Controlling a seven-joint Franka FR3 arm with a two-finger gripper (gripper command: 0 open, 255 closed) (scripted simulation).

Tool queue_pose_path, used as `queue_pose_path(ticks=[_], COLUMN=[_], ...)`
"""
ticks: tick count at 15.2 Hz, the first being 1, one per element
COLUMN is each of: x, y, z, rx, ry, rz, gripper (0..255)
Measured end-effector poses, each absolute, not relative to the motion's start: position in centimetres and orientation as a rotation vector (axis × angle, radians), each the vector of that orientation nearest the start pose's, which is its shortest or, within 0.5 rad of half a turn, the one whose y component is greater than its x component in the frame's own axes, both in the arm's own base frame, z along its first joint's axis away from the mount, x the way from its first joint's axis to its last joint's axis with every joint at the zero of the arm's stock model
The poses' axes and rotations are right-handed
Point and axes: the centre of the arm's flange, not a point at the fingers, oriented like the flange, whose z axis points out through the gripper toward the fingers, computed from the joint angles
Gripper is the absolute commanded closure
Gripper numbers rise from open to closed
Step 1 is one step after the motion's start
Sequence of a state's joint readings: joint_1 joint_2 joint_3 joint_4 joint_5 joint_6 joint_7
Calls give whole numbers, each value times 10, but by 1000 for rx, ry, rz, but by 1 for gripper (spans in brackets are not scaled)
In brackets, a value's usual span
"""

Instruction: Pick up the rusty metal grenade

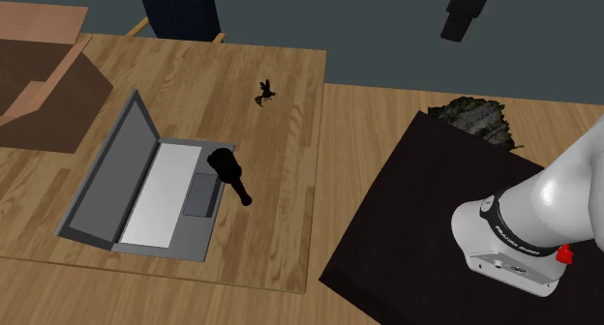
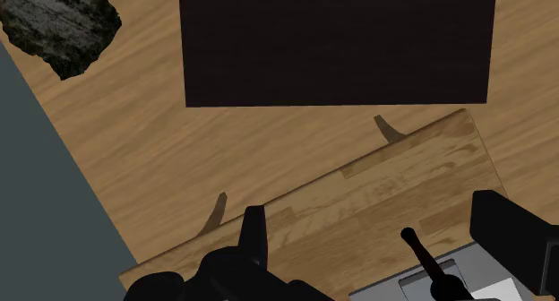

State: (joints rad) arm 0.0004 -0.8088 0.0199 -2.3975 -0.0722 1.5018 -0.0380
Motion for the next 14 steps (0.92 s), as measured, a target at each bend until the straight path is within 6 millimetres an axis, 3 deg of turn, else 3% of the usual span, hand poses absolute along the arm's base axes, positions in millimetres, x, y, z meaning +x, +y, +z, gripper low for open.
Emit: queue_pose_path(ticks=[3, 14], x=[300, 372], y=[6, 70], z=[561, 467], rx=[-3222, -3218], ry=[-76, -40], rz=[136, 62], gripper=[0, 0])
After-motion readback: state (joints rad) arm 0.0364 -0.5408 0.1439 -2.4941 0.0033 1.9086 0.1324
